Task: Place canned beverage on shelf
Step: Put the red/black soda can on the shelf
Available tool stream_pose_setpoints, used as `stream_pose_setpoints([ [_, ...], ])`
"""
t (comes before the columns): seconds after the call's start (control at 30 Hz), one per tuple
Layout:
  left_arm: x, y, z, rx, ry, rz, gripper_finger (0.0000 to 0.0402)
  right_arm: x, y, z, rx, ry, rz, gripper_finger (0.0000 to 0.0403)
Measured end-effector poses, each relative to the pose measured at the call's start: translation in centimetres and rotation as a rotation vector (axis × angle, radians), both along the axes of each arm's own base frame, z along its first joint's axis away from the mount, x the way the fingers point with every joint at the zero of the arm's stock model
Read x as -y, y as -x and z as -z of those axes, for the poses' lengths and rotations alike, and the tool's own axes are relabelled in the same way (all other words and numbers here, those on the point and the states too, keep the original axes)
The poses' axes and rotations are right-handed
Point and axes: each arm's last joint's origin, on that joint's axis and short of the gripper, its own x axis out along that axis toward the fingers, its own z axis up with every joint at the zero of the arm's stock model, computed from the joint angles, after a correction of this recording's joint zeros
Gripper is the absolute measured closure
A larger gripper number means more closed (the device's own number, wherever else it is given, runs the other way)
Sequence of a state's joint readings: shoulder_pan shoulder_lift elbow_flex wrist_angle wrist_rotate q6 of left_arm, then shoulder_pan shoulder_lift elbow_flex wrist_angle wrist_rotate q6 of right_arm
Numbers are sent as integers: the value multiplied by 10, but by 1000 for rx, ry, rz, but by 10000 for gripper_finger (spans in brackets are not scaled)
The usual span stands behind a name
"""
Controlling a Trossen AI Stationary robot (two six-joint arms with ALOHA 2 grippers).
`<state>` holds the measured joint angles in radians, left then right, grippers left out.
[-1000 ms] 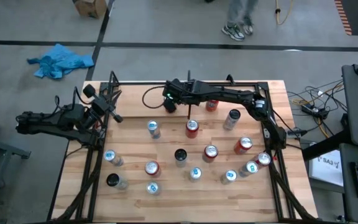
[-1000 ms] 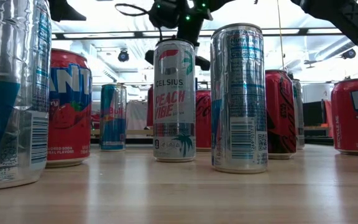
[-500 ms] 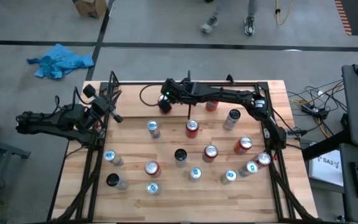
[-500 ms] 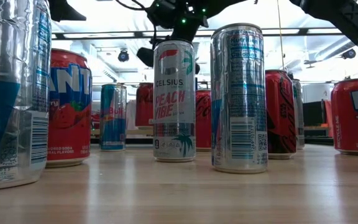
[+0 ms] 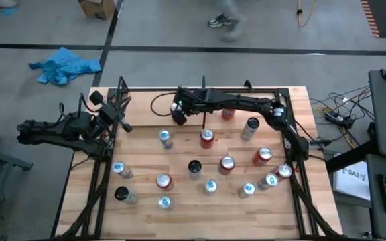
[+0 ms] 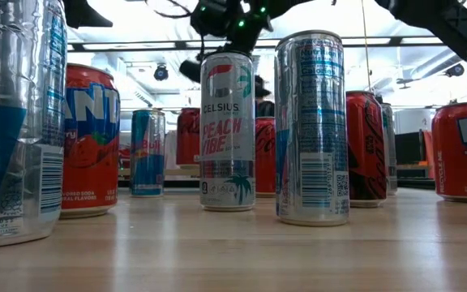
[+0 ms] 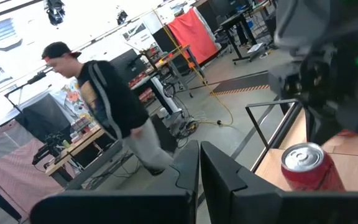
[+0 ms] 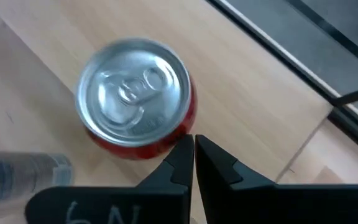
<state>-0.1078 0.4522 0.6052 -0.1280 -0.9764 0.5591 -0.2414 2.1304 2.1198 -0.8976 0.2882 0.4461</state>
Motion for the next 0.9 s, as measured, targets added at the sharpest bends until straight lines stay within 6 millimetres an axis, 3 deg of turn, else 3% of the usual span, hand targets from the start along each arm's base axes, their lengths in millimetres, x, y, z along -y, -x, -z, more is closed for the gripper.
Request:
stream_pose_setpoints([
  [0.13, 0, 0, 0, 0, 0, 0, 402, -1, -12, 12, 26, 24, -23, 394],
  [0.43, 0, -1, 0, -3, 0, 0, 402, -1, -18, 9, 76, 54, -67, 394],
  [0.67, 1, -5, 2, -18, -1, 11, 402, -9, -4, -19, 75, 80, -101, 394],
  [0.9, 5, -17, 3, -15, 8, 189, 402, -34, 23, -53, 0, 92, -187, 394],
])
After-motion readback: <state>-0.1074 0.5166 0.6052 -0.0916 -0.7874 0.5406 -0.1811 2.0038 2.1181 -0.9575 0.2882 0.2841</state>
